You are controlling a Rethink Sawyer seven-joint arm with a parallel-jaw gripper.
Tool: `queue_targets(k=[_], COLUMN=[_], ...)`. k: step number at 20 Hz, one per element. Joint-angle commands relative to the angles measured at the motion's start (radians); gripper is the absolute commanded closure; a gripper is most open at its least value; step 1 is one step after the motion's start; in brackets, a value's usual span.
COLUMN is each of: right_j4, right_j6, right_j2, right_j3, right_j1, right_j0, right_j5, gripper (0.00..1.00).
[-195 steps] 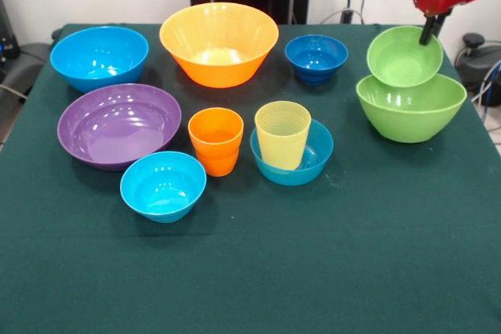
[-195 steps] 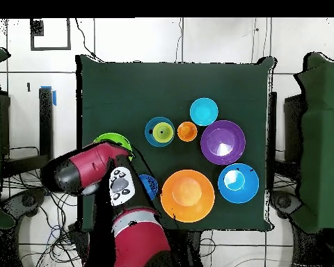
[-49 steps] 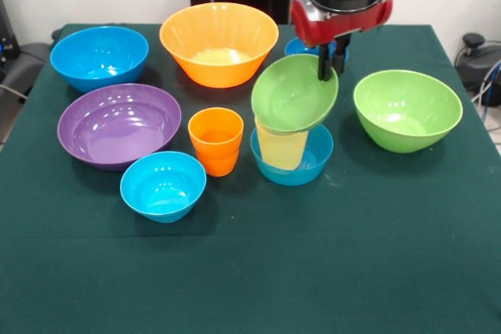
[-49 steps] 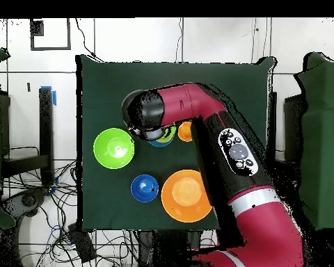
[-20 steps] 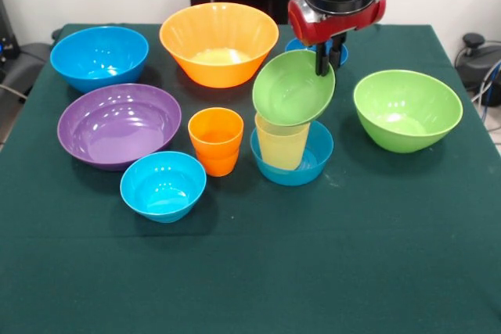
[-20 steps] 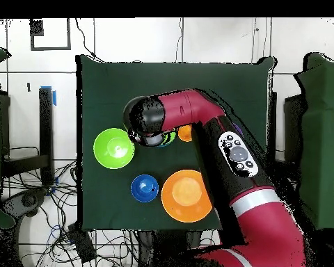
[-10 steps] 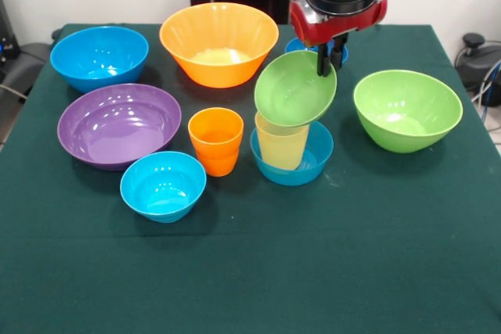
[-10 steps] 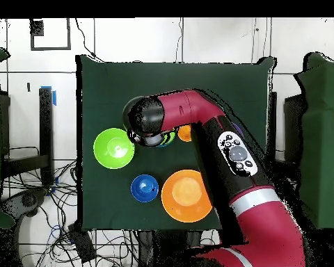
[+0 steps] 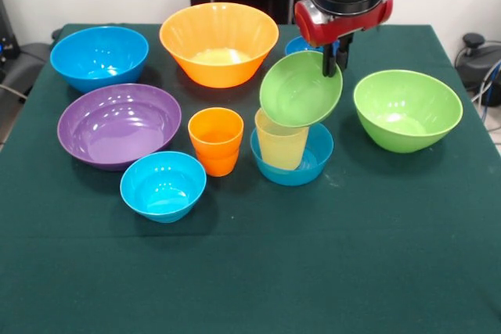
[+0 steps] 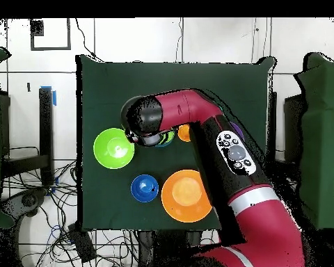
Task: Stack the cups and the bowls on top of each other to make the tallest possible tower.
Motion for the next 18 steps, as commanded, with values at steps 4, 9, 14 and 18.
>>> queue_targets(k=[4,9,14,18], right_j4=[-0.13,-0.137,-0.136,-0.142], right_j6=[-0.327,-0.352,-0.345,-0.336], right_j2=[0.03,0.036,0.038,0.041], right_j3=[-0.067,-0.11,-0.075,-0.082], right_j1=[0.097,0.129,0.112,0.118], right_j0=[0.004,0.008,-0.009,-0.005], right_j5=[0.061,0.079,0.06,0.06], gripper=[1.0,1.0,1.0,1.0])
